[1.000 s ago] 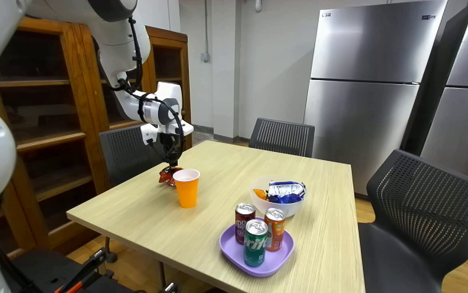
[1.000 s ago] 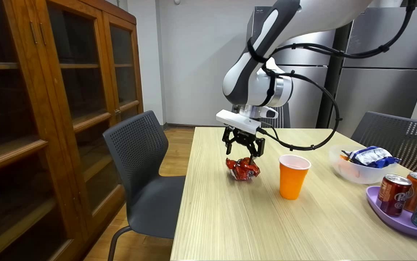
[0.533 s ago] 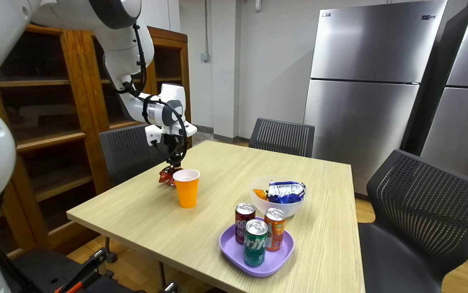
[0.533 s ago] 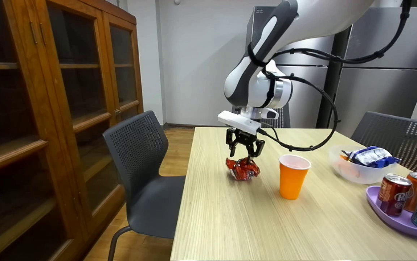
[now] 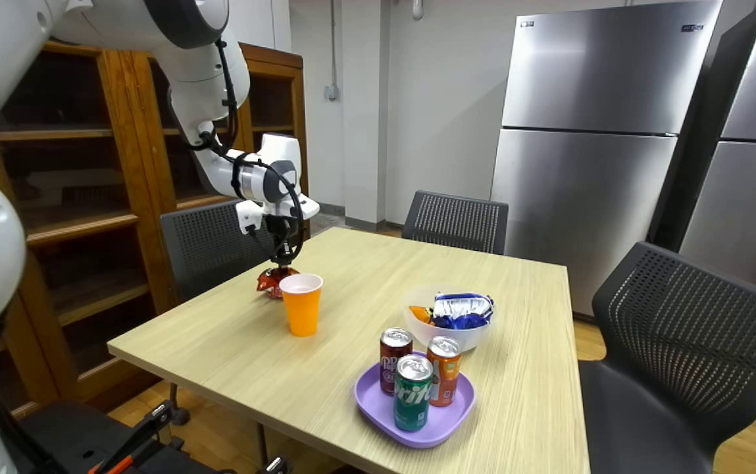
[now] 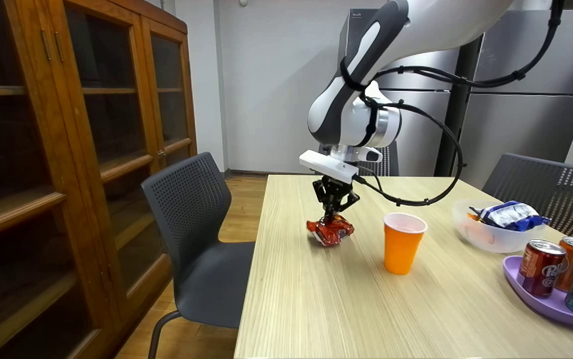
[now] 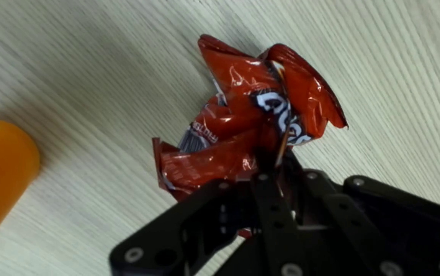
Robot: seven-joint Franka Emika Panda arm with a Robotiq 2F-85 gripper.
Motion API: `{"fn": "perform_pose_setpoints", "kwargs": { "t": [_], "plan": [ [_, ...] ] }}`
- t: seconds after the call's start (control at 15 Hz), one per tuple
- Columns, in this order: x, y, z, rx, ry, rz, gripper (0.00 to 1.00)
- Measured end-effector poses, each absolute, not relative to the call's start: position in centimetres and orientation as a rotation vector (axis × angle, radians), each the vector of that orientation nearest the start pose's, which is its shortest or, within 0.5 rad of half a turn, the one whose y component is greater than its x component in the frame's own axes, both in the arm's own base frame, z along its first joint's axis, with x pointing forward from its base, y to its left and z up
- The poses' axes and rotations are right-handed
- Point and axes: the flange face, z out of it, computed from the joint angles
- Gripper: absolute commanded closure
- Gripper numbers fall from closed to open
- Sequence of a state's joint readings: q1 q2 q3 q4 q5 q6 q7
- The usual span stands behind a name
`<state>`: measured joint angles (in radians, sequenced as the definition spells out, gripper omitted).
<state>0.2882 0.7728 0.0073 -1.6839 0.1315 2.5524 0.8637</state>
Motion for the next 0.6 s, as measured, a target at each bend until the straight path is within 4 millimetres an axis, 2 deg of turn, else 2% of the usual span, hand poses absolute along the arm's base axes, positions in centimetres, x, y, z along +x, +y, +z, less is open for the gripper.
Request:
{"fn": "perform_pose_setpoints", "kwargs": {
  "t": [0.6],
  "plan": [
    [65.85,19.69,16.31,-2.843,1.0,-0.067,1.0]
  ]
}}
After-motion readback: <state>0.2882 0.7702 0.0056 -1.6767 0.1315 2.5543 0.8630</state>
